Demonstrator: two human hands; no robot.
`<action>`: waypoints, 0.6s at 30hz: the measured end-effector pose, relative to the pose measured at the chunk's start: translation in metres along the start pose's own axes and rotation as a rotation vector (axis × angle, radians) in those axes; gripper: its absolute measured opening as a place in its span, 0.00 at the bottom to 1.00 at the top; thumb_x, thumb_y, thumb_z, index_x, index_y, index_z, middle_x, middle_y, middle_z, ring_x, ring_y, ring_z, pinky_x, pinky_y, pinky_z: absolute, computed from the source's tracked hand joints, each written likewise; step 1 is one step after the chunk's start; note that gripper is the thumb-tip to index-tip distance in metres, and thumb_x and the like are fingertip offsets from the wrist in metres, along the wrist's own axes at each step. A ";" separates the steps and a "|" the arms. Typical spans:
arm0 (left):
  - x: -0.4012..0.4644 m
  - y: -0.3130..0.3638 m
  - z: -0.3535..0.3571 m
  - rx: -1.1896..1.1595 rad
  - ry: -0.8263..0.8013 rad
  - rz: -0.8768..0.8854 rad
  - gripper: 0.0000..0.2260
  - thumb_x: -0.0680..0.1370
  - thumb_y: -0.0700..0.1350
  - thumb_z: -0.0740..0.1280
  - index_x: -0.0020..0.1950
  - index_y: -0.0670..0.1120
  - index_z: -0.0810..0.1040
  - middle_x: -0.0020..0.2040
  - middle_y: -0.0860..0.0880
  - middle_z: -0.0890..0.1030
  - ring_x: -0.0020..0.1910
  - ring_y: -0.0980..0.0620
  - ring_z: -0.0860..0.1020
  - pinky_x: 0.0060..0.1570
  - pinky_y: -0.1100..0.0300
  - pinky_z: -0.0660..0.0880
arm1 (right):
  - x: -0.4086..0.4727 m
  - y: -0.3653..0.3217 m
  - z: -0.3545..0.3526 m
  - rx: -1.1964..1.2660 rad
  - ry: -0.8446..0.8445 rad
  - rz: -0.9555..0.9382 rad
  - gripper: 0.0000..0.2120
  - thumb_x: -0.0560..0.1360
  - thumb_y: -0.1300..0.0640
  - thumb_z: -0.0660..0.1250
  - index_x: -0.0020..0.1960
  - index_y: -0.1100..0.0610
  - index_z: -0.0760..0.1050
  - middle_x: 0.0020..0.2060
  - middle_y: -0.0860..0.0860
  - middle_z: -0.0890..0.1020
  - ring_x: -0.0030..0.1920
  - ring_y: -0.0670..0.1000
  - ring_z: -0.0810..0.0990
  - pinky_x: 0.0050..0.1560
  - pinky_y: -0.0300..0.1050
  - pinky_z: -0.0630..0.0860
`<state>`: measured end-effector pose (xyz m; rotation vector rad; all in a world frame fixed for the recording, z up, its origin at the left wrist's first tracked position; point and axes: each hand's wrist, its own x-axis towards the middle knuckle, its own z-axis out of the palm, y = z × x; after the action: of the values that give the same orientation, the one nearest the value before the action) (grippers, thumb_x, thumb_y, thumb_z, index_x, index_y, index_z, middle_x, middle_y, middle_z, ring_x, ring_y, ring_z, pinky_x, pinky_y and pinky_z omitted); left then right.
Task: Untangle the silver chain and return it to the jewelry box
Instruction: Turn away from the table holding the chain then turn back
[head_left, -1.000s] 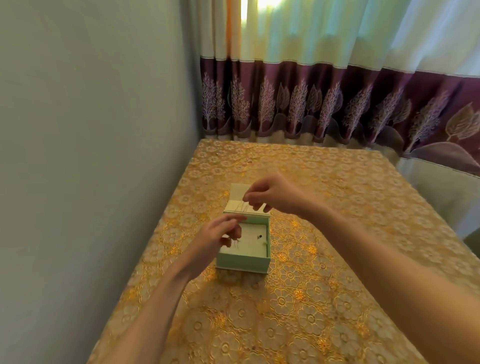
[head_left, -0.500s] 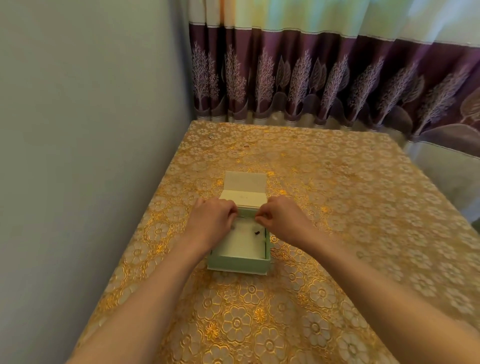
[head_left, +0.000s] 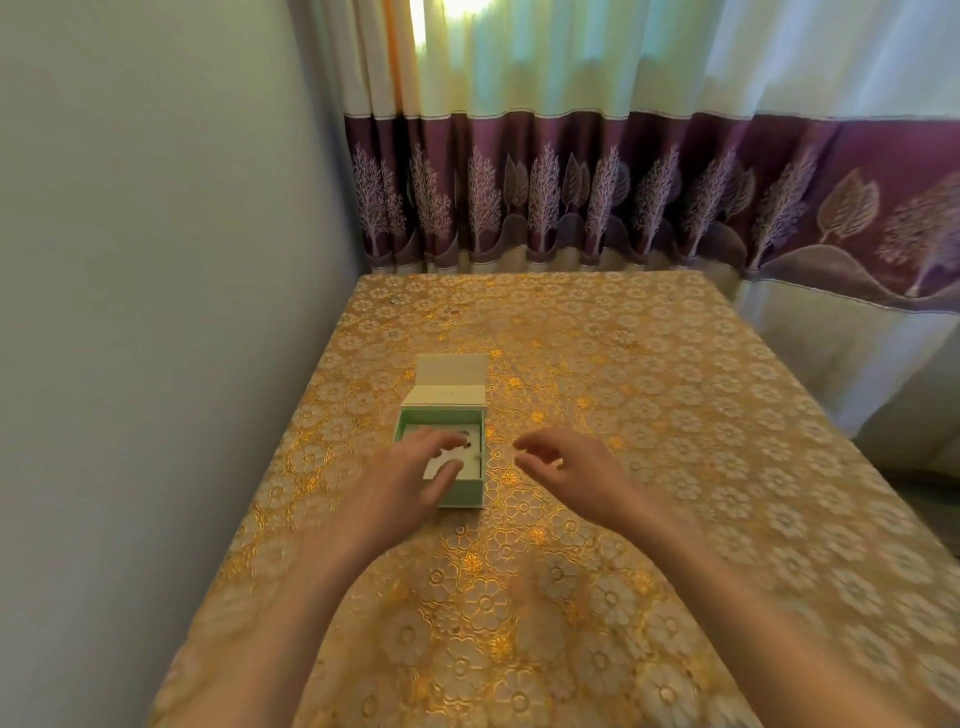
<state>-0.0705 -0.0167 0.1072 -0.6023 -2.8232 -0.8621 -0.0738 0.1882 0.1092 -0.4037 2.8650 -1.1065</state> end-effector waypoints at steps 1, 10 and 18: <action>-0.010 0.009 0.002 -0.071 0.013 -0.015 0.12 0.78 0.45 0.63 0.62 0.49 0.74 0.57 0.54 0.76 0.52 0.58 0.75 0.53 0.62 0.74 | -0.013 0.004 -0.005 0.056 0.007 0.020 0.14 0.78 0.52 0.62 0.61 0.55 0.75 0.52 0.49 0.79 0.48 0.44 0.76 0.49 0.38 0.73; -0.008 0.054 0.087 -0.566 -0.028 -0.250 0.09 0.78 0.46 0.62 0.55 0.58 0.76 0.52 0.59 0.80 0.51 0.64 0.78 0.50 0.66 0.75 | -0.044 0.086 -0.009 0.505 0.046 0.290 0.06 0.77 0.55 0.62 0.52 0.47 0.76 0.45 0.47 0.83 0.45 0.47 0.82 0.49 0.42 0.78; 0.066 0.097 0.103 -0.483 -0.459 -0.265 0.11 0.80 0.45 0.60 0.61 0.54 0.73 0.57 0.57 0.77 0.52 0.66 0.73 0.46 0.77 0.70 | -0.042 0.112 -0.077 0.546 0.125 0.630 0.09 0.78 0.53 0.60 0.56 0.52 0.75 0.43 0.47 0.82 0.44 0.47 0.81 0.47 0.41 0.76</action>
<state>-0.0918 0.1366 0.0862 -0.5380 -3.1537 -1.6807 -0.0686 0.3288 0.0901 0.5626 2.3254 -1.6842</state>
